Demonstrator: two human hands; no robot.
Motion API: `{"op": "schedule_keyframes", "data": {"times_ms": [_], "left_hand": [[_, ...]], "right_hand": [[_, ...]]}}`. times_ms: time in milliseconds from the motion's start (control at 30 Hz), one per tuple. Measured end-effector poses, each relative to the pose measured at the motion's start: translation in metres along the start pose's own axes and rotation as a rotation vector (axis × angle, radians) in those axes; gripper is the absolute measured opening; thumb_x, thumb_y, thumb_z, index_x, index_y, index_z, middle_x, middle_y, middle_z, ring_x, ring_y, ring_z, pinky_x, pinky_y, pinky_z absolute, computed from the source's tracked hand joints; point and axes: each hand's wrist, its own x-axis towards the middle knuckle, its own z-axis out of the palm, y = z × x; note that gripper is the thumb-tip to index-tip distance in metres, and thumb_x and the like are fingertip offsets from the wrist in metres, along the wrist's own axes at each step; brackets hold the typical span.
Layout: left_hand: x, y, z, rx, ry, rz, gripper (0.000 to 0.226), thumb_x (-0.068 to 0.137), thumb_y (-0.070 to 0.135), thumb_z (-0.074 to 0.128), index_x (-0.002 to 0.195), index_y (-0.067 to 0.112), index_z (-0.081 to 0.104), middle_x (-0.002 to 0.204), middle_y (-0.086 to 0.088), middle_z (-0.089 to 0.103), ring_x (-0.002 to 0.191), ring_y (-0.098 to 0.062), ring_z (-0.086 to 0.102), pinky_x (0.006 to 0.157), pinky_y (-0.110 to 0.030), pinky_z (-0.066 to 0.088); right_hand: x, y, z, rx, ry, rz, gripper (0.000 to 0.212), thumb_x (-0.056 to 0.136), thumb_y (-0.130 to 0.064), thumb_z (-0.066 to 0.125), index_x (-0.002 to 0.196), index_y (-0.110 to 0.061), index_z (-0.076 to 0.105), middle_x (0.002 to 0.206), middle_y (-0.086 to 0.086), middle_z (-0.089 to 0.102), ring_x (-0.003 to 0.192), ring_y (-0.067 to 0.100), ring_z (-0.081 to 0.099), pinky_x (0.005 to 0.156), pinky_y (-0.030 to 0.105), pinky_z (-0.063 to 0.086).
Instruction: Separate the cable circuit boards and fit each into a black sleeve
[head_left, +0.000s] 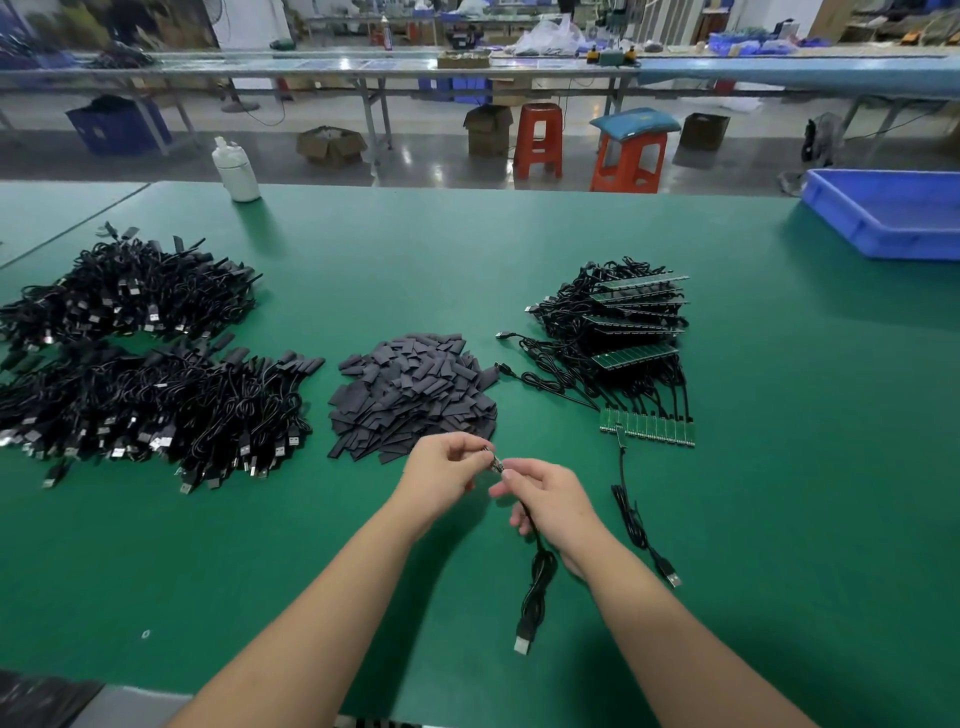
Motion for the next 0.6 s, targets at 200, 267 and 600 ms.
{"op": "schedule_keyframes", "data": {"times_ms": [200, 267, 600], "left_hand": [[0.009, -0.023, -0.016, 0.395, 0.127, 0.084, 0.012, 0.091, 0.03, 0.066, 0.098, 0.026, 0.075, 0.08, 0.018, 0.067, 0.071, -0.002, 0.056, 0.068, -0.017, 0.042], [0.013, -0.034, -0.034, 0.633, 0.266, 0.117, 0.02, 0.094, 0.033, 0.06, 0.109, 0.025, 0.071, 0.103, 0.01, 0.065, 0.089, -0.009, 0.058, 0.08, -0.025, 0.046], [0.027, -0.079, -0.121, 0.957, 0.575, -0.081, 0.033, 0.099, 0.033, 0.052, 0.12, 0.014, 0.069, 0.122, -0.014, 0.059, 0.113, -0.033, 0.045, 0.091, -0.043, 0.042]], "right_hand": [[0.01, 0.012, -0.005, -0.096, 0.096, 0.01, 0.01, 0.095, -0.018, 0.065, 0.1, -0.013, 0.072, 0.076, 0.0, 0.072, 0.043, -0.005, 0.049, 0.045, 0.009, 0.034], [0.009, 0.015, -0.013, -0.089, 0.107, 0.024, 0.009, 0.094, -0.022, 0.066, 0.097, -0.017, 0.072, 0.082, 0.002, 0.073, 0.044, -0.001, 0.045, 0.045, 0.015, 0.034], [0.007, 0.027, -0.016, -0.207, 0.036, -0.012, 0.022, 0.097, -0.01, 0.056, 0.113, -0.023, 0.061, 0.096, -0.004, 0.074, 0.049, 0.008, 0.053, 0.047, 0.024, 0.049]]}}
